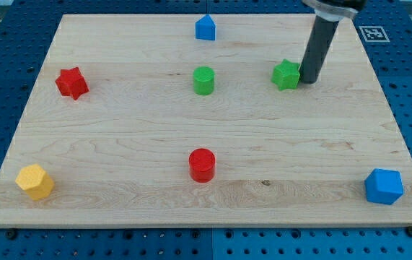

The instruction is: Move the triangle to the top right of the green circle

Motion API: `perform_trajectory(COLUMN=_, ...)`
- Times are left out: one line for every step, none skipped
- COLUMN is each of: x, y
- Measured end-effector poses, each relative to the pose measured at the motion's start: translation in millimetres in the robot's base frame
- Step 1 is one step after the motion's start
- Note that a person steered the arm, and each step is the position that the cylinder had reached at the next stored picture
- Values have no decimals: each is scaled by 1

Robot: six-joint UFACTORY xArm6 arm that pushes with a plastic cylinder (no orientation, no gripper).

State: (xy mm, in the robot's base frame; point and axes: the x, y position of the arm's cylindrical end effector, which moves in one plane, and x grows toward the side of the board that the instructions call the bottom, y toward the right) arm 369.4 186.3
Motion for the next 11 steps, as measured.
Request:
perform_trajectory(x=-42, y=24)
perform_trajectory(x=-89, y=-4)
perform_trajectory(x=-118, y=-86)
perform_trajectory(x=-155, y=-158)
perform_trajectory(x=-176, y=-198)
perform_trajectory(x=-168, y=-213)
perform_trajectory(x=-133, y=-201)
perform_trajectory(x=-114, y=-172)
perform_trajectory(x=-118, y=-171)
perform_trajectory(x=-136, y=-174)
perform_trajectory(x=-138, y=-166)
